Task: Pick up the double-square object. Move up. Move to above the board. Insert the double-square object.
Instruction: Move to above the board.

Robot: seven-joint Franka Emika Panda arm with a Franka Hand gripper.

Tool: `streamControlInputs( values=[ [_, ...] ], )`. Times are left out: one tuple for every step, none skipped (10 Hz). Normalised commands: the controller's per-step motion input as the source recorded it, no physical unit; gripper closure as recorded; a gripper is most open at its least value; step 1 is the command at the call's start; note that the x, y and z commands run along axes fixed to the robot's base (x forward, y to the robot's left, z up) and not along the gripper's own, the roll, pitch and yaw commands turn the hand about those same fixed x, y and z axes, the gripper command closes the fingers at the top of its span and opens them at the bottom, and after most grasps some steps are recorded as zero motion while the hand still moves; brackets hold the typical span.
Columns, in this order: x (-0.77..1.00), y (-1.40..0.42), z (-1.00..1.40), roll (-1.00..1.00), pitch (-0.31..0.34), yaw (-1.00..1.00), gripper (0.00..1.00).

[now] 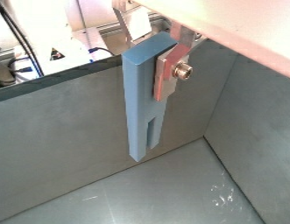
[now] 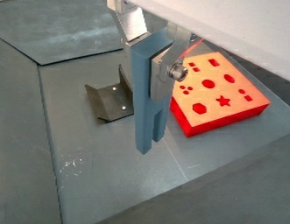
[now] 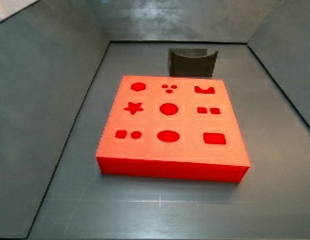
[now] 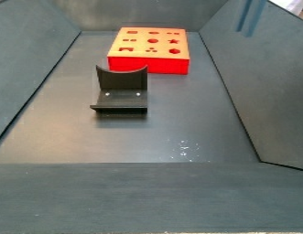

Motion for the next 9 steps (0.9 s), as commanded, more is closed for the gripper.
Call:
streamControlInputs(
  values=[
    [0.41,-1.00,0.07,0.15,0.189,-1.00,1.00],
    [0.43,-1.00,0.07,0.15,0.231,-1.00,1.00],
    [0.44,-1.00,0.07,0.08,0.271,-0.98,1.00],
    [0.44,-1.00,0.07,0.03,0.251,-0.70,1.00],
    [0.45,-1.00,0.07,0.02,0.222,-0.45,1.00],
    [0.46,-1.00,0.07,-0.03,0.178,-0.22,1.00],
    [0.46,-1.00,0.08,-0.02,0.159,-0.12,1.00],
    [0.47,-1.00,0.08,-0.01,0.152,-0.05,1.00],
    [0.48,-1.00,0.08,-0.02,0.143,-0.03,1.00]
  ],
)
